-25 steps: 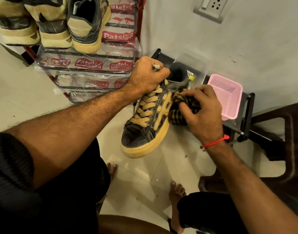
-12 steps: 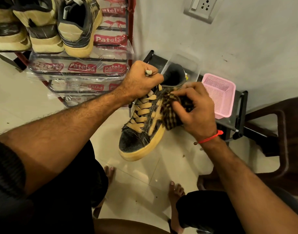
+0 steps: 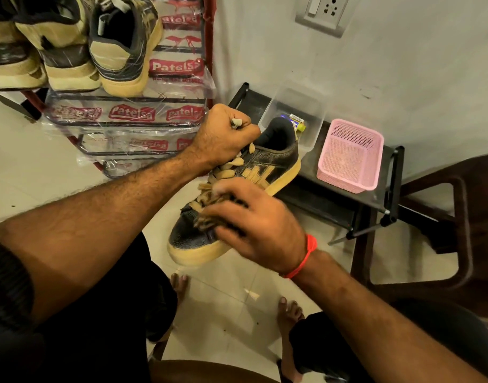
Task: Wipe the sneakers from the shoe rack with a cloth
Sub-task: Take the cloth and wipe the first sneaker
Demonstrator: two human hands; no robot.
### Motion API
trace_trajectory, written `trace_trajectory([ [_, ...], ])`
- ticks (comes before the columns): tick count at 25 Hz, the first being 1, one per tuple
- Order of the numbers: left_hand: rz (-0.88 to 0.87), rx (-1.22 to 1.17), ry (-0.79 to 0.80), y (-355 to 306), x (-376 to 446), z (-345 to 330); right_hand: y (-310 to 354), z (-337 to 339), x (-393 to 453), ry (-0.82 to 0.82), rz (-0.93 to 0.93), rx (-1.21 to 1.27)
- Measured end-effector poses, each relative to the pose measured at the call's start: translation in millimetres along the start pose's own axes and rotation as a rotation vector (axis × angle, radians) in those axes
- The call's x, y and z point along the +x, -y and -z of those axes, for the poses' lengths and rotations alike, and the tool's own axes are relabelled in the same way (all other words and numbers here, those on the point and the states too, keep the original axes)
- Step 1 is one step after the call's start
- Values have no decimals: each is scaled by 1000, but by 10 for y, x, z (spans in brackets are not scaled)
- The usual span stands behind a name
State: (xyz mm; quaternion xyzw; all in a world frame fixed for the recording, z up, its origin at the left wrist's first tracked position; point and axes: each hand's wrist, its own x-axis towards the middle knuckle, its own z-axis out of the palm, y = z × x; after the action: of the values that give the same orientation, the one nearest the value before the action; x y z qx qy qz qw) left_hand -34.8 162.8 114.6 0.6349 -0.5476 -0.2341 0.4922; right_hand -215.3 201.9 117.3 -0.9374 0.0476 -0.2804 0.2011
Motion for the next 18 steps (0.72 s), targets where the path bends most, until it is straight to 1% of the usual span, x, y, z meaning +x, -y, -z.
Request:
trace_trajectory([
  [1, -7, -14, 10, -12, -18, 8, -144, 98, 7, -59, -47, -31],
  [2, -9, -31, 3, -27, -29, 18, -323, 225, -1, -173, -154, -72],
  [4, 1, -56, -35, -45, -24, 35, -753, 521, -78, -439, -476, -155],
  [5, 11, -56, -56, -47, -15, 42, -910, 634, -147, -546, -649, -130],
  [6, 21, -41, -68, -57, 2, 49, -1005, 695, -207, -623, -792, -56],
  [7, 39, -2, -65, -87, 18, 57, -1048, 710, -238, -674, -884, 36],
  [9, 113, 158, 7, -194, 32, 104, -1023, 651, -239, -677, -915, 149],
  [11, 196, 378, 121, -269, 40, 196, -943, 592, -189, -623, -887, 162],
  [12, 239, 451, 185, -279, 38, 254, -934, 568, -176, -606, -876, 148],
  [13, 276, 486, 262, -288, 23, 315, -936, 553, -174, -598, -871, 129],
  [16, 346, 472, 550, -323, -93, 422, -941, 530, -181, -578, -875, 137],
  [18, 349, 562, 713, -315, -189, 364, -915, 512, -163, -554, -892, 192],
])
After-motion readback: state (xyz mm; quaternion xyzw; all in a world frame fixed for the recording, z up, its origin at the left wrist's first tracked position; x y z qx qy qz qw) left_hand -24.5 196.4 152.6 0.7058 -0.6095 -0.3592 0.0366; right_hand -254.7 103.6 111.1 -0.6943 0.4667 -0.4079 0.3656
